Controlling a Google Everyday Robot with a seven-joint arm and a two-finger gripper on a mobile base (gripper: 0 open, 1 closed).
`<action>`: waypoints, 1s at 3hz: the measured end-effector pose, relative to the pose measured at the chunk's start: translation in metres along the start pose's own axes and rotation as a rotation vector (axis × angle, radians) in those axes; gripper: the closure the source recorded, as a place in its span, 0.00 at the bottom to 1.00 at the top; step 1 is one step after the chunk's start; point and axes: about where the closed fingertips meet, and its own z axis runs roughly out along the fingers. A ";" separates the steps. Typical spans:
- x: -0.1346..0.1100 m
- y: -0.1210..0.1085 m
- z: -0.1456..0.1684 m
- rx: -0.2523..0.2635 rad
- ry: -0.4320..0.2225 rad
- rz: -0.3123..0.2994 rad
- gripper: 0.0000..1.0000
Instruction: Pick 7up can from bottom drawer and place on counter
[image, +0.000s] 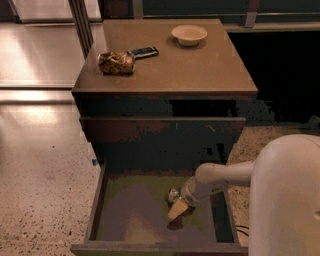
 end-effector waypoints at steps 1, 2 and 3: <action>0.000 0.000 0.000 0.000 0.000 0.000 0.19; 0.000 0.000 0.000 0.000 0.000 0.000 0.37; 0.000 0.000 0.000 0.000 0.000 0.000 0.20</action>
Offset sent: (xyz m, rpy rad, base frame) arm 0.0000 0.0000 0.0000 0.0000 0.0000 0.0000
